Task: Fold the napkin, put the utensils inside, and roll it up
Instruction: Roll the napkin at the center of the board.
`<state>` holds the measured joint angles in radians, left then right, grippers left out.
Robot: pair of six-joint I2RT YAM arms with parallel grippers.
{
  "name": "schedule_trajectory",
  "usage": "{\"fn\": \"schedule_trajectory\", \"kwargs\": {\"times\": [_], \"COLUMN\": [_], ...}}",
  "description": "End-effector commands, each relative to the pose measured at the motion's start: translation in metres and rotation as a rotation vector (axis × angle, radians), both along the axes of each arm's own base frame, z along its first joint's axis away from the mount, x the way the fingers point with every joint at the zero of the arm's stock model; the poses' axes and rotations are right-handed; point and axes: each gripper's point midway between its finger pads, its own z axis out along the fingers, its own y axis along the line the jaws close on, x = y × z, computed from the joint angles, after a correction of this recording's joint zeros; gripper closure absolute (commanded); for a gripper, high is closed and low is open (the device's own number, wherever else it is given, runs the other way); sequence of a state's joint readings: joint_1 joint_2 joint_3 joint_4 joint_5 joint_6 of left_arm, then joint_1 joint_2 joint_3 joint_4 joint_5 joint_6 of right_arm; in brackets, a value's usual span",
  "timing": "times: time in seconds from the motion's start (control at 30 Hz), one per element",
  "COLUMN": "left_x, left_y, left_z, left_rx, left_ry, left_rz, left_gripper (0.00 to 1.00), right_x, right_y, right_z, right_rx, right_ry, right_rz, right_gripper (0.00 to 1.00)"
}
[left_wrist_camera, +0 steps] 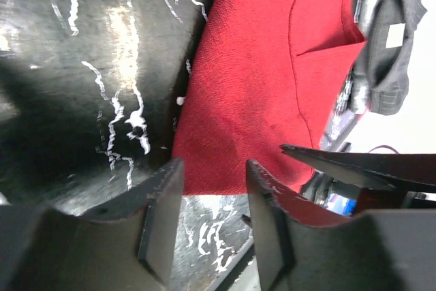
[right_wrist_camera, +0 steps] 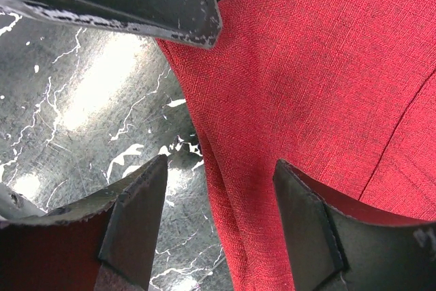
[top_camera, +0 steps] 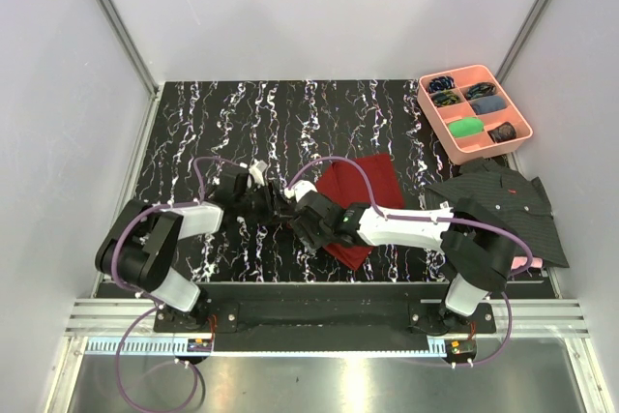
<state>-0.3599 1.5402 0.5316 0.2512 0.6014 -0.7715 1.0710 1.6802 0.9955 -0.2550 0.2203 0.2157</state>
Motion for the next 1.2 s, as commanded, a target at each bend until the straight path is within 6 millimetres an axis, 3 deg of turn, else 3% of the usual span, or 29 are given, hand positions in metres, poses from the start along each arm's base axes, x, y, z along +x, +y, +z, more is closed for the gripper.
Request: {"fn": "schedule_trajectory", "kwargs": {"times": [0.0, 0.23, 0.47, 0.83, 0.93, 1.1, 1.17], "left_x": [0.004, -0.006, -0.005, 0.001, 0.002, 0.004, 0.005], "left_y": [0.008, 0.010, -0.004, -0.012, -0.013, -0.013, -0.014], "left_z": [0.004, -0.006, 0.002, 0.014, 0.016, 0.020, 0.021], "left_rx": [0.078, 0.077, -0.011, -0.061, -0.065, -0.066, -0.066], "left_ry": [-0.050, -0.017, -0.017, -0.023, -0.019, -0.024, -0.028], "left_rz": [-0.011, -0.011, -0.018, -0.009, -0.008, -0.007, -0.011], "left_gripper": [0.52, 0.50, 0.55, 0.94, 1.00, 1.00, 1.00], "right_x": [0.010, 0.010, 0.013, 0.015, 0.012, 0.012, 0.011], "right_y": [0.007, 0.009, 0.006, -0.002, -0.005, -0.010, -0.012], "right_z": [0.019, 0.021, 0.018, -0.005, -0.011, -0.022, -0.027], "right_rx": [0.049, 0.055, 0.040, -0.041, -0.065, -0.108, -0.120], "right_ry": [-0.061, -0.063, -0.073, -0.074, -0.079, -0.092, -0.087], "right_rz": [-0.014, -0.017, -0.028, -0.022, -0.016, -0.024, -0.037], "right_gripper": [0.28, 0.28, 0.27, 0.27, 0.28, 0.32, 0.44]}}
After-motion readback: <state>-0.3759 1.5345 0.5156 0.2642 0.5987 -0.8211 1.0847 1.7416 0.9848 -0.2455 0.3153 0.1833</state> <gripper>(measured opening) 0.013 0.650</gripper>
